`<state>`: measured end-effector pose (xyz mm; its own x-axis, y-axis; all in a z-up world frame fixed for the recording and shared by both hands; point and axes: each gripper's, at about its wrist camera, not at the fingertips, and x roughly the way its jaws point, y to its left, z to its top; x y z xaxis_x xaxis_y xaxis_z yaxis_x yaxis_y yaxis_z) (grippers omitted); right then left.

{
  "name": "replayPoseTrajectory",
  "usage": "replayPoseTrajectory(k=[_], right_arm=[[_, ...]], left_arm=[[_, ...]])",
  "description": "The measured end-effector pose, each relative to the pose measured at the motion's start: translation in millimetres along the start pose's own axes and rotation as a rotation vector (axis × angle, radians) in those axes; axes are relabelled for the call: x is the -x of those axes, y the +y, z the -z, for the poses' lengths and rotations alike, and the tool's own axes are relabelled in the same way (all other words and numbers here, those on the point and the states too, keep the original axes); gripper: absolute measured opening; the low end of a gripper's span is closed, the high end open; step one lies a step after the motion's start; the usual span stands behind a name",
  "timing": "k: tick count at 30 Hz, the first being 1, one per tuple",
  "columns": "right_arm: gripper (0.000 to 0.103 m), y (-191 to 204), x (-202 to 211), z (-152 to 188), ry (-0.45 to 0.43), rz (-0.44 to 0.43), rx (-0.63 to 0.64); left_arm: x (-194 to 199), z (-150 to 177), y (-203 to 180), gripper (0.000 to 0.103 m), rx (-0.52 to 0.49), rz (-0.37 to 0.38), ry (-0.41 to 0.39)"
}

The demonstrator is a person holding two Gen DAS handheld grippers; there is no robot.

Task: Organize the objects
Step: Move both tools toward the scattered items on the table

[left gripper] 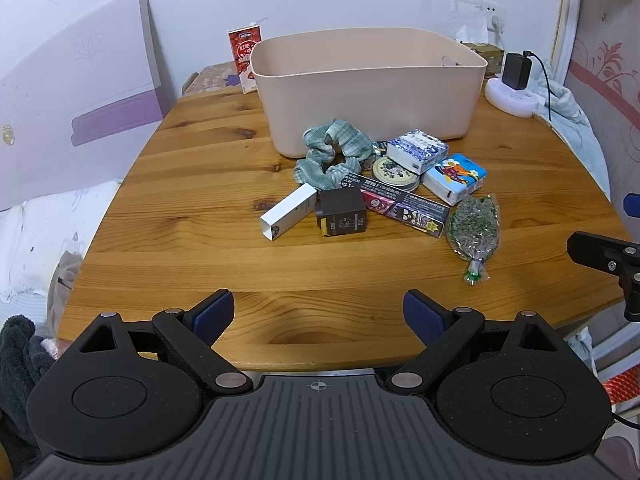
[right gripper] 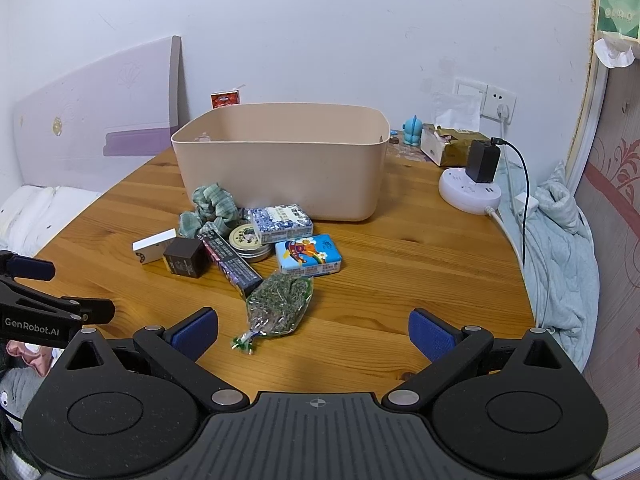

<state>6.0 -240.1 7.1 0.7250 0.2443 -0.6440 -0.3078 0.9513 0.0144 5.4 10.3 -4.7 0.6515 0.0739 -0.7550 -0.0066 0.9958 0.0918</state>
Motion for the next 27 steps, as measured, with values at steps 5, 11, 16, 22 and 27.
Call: replayPoseTrajectory(k=[5,11,16,22,27], right_arm=[[0.103,0.4,-2.9,0.0,0.009,-0.005,0.0],[0.103,1.3,-3.4,0.4,0.01,-0.007,0.001],[0.103,2.0,-3.1,1.5,0.014,-0.003,0.0],[0.103,1.3,-2.4,1.7,0.015,-0.001,0.0],[0.103,0.7,-1.8,1.8,0.015,-0.002,0.003]], left_arm=[[-3.1,-0.5,-1.4,0.093,-0.002,-0.002,0.008],[-4.2,-0.4,-2.1,0.093,-0.006,-0.001,0.01],[-4.0,-0.4,-2.7,0.093,-0.009,0.0,0.012],[-3.9,-0.5,-2.7,0.093,-0.009,0.0,0.012],[-4.0,-0.5,-2.7,0.093,-0.008,0.0,0.012]])
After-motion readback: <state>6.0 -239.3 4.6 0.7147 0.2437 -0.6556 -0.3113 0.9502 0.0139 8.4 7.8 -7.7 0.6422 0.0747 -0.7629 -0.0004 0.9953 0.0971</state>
